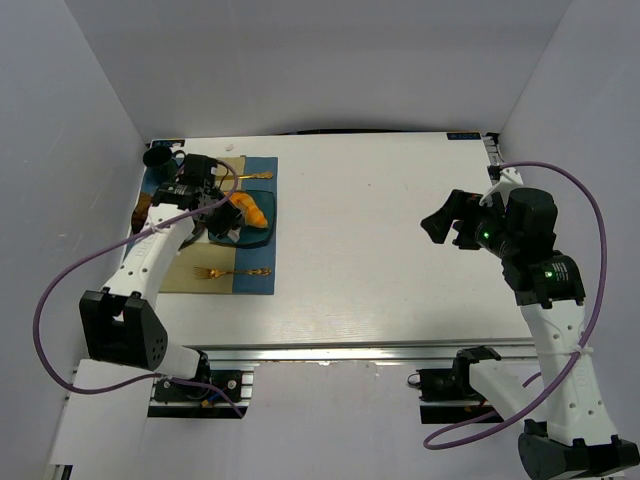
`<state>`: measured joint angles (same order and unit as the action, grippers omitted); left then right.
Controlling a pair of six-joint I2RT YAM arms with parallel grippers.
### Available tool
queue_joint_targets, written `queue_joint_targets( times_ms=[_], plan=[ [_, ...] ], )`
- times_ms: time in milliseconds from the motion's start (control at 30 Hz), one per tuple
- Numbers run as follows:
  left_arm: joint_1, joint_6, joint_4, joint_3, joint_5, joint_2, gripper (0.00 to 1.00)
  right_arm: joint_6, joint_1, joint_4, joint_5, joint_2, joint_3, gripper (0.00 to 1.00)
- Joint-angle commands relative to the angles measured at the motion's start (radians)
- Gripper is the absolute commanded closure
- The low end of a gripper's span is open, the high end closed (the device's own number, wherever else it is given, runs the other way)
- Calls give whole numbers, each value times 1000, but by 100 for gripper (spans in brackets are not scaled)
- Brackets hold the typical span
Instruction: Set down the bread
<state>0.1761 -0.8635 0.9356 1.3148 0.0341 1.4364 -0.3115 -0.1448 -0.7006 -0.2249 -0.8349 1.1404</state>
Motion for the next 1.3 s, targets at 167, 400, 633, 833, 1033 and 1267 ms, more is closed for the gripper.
queue_joint_targets(
  times_ms=[167,400,633,833,1033,1267],
  plan=[
    [2,20,-21,-43,-77,-28,53,14,-3,19,10,6,4,11],
    [2,23,20,-11,-105,-36,39,11,-3,26,4,5,-4,11],
    [2,21,54,18,-108,-47,39,6,-3,29,-1,8,-8,11],
    [2,26,101,64,-123,-62,39,3,-2,30,-4,11,-13,11],
    [2,67,118,132,-91,-54,41,-3,-4,39,-8,10,-22,11],
    [58,115,-67,109,26,-80,45,-20,-4,44,57,16,-22,11]
  ],
)
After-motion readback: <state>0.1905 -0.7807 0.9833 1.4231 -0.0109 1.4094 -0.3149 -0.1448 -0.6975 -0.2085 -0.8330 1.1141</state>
